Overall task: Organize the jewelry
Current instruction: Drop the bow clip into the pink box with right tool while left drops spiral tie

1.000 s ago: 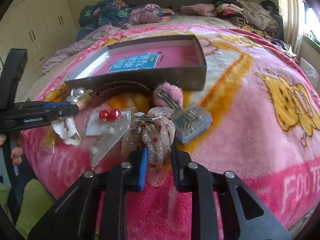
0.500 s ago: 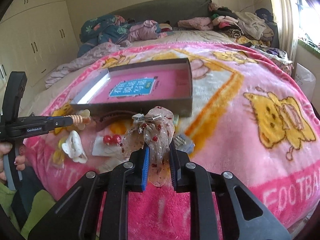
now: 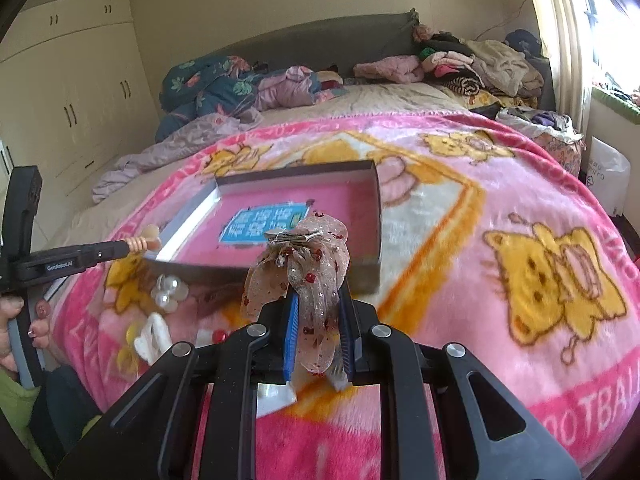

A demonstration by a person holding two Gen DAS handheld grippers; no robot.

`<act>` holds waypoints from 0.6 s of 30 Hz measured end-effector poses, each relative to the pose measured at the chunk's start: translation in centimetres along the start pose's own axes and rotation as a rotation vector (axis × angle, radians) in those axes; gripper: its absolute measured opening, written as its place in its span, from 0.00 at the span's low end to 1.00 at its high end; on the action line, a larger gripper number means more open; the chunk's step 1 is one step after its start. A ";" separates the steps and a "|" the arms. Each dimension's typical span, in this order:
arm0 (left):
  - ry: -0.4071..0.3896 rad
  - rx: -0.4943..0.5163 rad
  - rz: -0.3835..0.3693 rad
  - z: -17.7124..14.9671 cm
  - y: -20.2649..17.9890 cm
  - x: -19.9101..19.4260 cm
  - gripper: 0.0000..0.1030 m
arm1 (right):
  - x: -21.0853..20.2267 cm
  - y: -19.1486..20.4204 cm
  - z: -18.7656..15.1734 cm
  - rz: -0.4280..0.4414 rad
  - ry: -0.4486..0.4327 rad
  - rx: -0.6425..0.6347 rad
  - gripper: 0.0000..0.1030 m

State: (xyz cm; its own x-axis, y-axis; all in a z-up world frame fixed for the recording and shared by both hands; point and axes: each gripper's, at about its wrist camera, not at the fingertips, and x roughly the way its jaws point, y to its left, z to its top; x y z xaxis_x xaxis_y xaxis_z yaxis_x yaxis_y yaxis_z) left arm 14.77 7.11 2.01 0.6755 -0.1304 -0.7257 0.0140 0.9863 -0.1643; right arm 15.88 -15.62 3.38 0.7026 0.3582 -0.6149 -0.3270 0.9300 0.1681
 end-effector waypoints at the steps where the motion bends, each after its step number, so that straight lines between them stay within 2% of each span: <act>1: -0.004 -0.005 0.000 0.2 0.2 0.0 0.11 | 0.1 -0.1 0.4 -0.003 -0.007 -0.002 0.17; 9: -0.033 -0.015 0.019 2.2 0.5 1.0 0.11 | 1.6 -0.1 2.7 -0.001 -0.038 -0.009 0.17; 18: -0.026 -0.004 0.021 3.9 0.0 3.9 0.11 | 5.2 -0.2 4.9 0.012 -0.013 -0.012 0.17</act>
State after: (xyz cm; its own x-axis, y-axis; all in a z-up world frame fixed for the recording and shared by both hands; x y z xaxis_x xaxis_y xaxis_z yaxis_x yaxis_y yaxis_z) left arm 20.23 6.94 1.80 0.6946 -0.1070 -0.7114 -0.0032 0.9884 -0.1518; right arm 22.74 -13.56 3.96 0.7068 0.3703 -0.6028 -0.3429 0.9246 0.1659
